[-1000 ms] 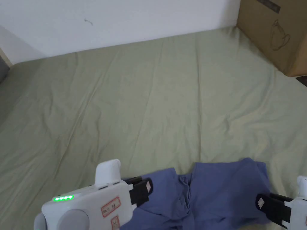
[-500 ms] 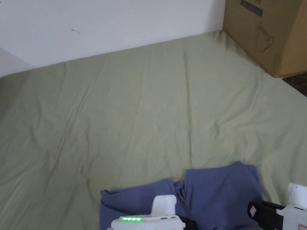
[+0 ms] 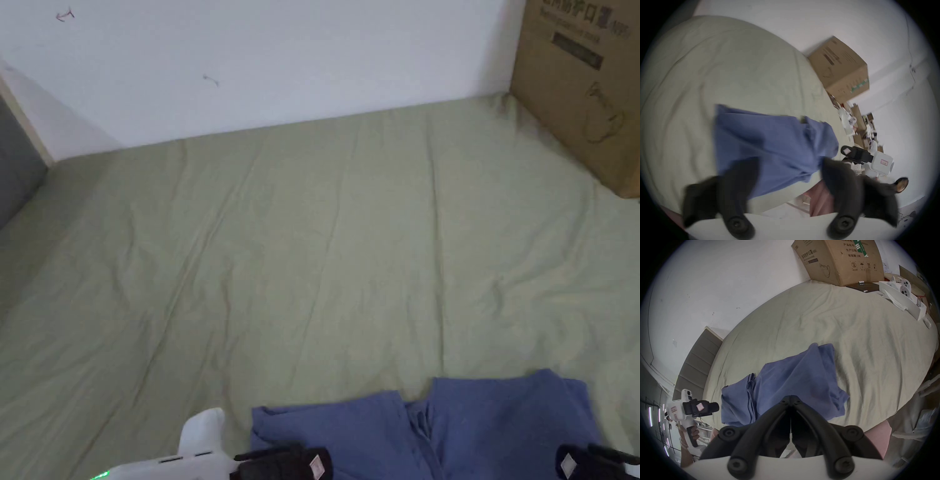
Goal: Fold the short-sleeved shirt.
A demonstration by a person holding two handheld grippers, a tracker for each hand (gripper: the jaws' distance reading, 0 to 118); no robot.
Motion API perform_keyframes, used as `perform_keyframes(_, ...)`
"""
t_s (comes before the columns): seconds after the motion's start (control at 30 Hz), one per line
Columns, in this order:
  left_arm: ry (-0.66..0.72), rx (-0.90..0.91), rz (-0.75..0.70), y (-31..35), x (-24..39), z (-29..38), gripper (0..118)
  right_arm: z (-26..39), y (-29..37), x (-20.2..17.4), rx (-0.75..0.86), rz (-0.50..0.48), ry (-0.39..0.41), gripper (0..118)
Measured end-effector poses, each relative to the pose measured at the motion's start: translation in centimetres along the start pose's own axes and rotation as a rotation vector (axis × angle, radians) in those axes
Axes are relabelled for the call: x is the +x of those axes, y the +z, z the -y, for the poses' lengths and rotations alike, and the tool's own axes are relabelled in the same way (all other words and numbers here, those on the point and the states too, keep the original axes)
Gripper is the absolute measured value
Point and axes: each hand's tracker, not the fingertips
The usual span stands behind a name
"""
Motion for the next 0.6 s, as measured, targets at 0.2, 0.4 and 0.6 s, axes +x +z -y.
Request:
perform_keyframes(0.2,0.236,0.005,0.194,-1.0,-8.0,-0.1,117,-0.1,-1.3,-3.0,-0.034,0.014,0.064,0)
perform_keyframes(0.4,0.363,0.022,0.423,-4.6,-10.5,-0.1,111,0.0,-2.7,-5.5,-0.075,0.02,0.121,0)
perform_keyframes(0.6,0.344,-0.085,0.32,-6.3,-10.4,-0.7,10,0.1,-3.8,-7.2,-0.118,0.032,0.154,0)
